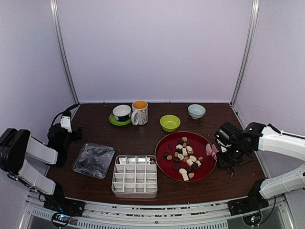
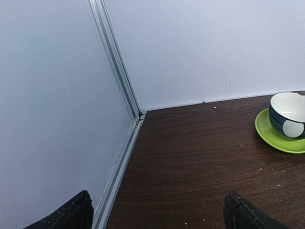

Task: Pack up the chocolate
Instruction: Pick up the fake chocolate from the plate.

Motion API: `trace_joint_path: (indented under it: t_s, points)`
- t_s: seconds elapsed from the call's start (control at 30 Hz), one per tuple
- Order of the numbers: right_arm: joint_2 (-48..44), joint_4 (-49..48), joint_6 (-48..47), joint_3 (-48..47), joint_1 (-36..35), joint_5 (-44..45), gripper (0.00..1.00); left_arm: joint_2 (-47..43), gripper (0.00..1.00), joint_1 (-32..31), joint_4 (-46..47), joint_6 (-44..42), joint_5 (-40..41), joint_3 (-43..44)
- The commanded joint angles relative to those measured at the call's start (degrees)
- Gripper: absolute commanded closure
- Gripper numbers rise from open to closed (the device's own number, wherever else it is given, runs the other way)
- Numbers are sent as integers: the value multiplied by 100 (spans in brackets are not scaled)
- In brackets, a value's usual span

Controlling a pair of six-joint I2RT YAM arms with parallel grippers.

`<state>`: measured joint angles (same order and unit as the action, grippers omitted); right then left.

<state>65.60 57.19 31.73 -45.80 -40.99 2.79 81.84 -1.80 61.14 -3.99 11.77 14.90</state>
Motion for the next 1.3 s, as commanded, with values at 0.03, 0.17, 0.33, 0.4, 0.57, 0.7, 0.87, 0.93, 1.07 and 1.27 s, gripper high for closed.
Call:
trace_joint_path:
  t_s: [0.03,0.17,0.33,0.4,0.57,0.7,0.87,0.93,1.07,1.27]
  points:
    - [77,-32,25,-125,64,186,68,-2,2,52,139,9,29,92]
    - [139,-73,34,-124,90,232,68,-6,2,51,138,3,34,93]
    - [267,-89,76,-147,126,275,68,-9,2,53,139,4,35,92]
    - [303,-117,72,-126,140,279,68,-9,2,52,137,9,36,92]
    - [437,-175,45,-126,179,263,68,-8,2,53,140,3,35,92]
    - [563,-208,20,-128,188,247,69,-6,2,55,138,4,34,92]
    - [717,-245,26,-147,221,251,70,-9,2,49,138,3,36,92]
    - [762,-278,26,-149,231,249,71,-10,2,51,136,4,33,92]
    - [815,-321,3,-171,258,250,74,-9,2,52,137,3,30,92]
    - [775,-290,-63,-284,256,204,77,-3,2,49,135,3,36,93]
